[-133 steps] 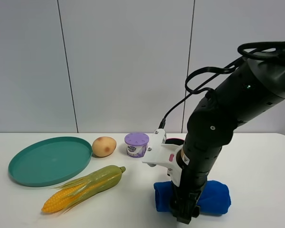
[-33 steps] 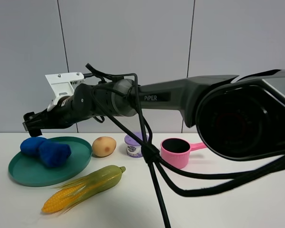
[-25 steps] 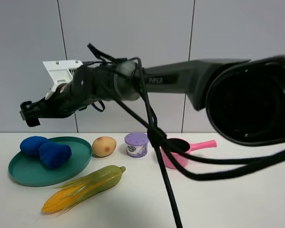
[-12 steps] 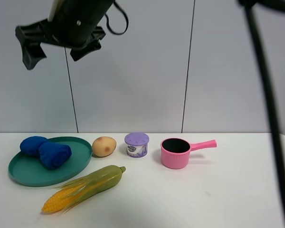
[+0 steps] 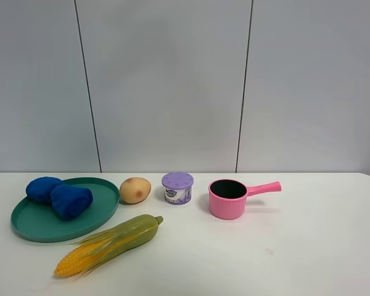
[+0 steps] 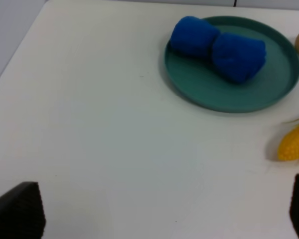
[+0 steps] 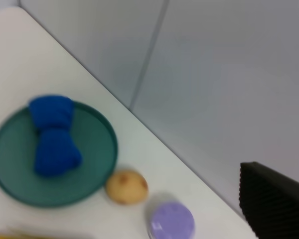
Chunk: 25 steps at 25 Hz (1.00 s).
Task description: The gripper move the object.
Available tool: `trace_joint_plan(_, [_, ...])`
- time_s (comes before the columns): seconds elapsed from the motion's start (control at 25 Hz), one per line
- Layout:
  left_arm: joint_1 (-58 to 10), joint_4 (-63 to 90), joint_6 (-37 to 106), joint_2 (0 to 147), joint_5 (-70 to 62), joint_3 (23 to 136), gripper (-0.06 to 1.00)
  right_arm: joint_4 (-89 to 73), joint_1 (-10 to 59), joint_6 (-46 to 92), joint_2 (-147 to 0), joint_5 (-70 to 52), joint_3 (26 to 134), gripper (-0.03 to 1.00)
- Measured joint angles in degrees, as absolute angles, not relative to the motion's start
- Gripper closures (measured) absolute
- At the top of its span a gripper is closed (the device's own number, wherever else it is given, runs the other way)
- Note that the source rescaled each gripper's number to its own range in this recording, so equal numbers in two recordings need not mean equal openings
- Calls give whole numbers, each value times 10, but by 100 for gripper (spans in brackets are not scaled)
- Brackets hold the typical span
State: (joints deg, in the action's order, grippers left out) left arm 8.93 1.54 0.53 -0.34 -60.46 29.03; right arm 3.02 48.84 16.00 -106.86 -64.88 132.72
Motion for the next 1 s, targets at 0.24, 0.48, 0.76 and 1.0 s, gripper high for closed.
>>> trace_joint_plan(0.24, [89,15,5,-3,-605,290,-6,44,451,160,-1021,-696,1304,-3])
trace_joint_plan(0.48, [89,15,5,-3,-605,290,-6,46,424,160,-942,-697,1200,-3])
trace_joint_plan(0.76, [89,15,5,-3,-605,290,-6,55,347,159,-842,-697,1041,-3])
trace_joint_plan(1.0, [89,15,5,-3,-605,290,-6,63,238,138,-752,-695,903,-3])
